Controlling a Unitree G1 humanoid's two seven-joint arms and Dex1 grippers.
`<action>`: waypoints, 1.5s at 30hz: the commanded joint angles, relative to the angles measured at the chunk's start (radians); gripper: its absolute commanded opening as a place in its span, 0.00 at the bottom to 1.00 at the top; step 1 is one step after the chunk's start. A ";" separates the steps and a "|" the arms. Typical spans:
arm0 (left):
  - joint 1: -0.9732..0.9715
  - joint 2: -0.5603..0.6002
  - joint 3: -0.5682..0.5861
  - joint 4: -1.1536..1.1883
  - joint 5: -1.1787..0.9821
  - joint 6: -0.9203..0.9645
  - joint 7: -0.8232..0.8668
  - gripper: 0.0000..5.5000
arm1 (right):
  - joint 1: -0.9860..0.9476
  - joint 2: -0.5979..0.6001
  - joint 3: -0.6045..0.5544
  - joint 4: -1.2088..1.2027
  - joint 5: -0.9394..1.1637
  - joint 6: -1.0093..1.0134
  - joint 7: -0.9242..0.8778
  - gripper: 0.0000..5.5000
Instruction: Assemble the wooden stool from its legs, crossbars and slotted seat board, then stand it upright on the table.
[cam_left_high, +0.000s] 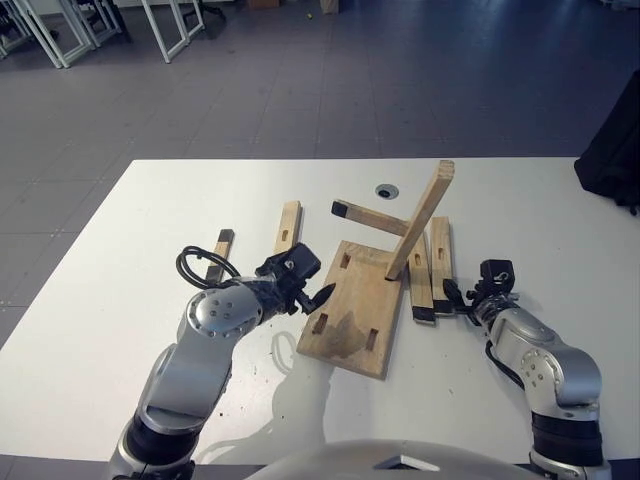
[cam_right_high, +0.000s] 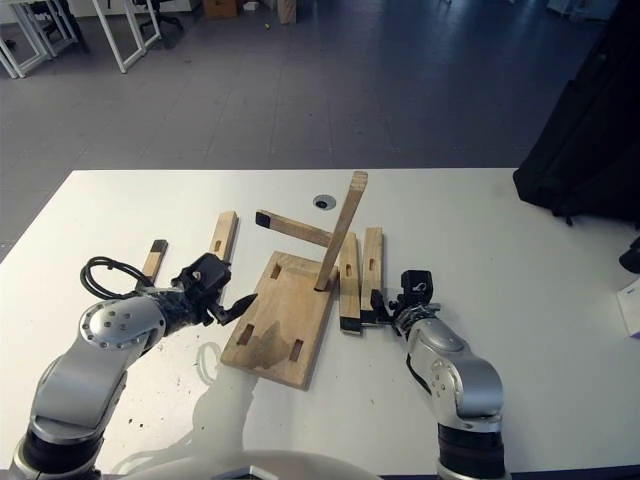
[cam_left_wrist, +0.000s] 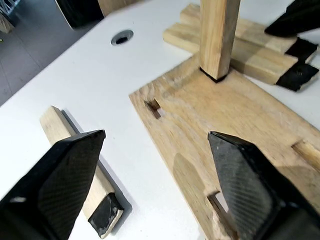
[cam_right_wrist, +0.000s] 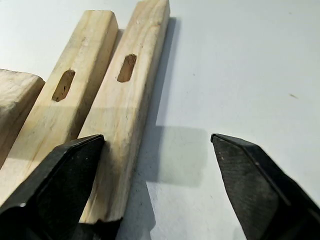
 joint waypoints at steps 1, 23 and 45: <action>-0.028 0.013 0.014 0.001 -0.039 0.017 0.029 0.69 | -0.033 0.002 0.016 0.046 -0.035 -0.010 0.011 0.72; -0.005 0.034 -0.031 -0.004 -0.171 0.023 0.168 0.69 | -0.065 0.001 0.073 0.111 -0.136 0.021 0.056 0.72; 0.268 0.210 0.068 0.206 -0.109 -0.243 0.253 0.69 | 0.063 -0.131 0.101 0.143 -0.172 -0.049 0.206 0.37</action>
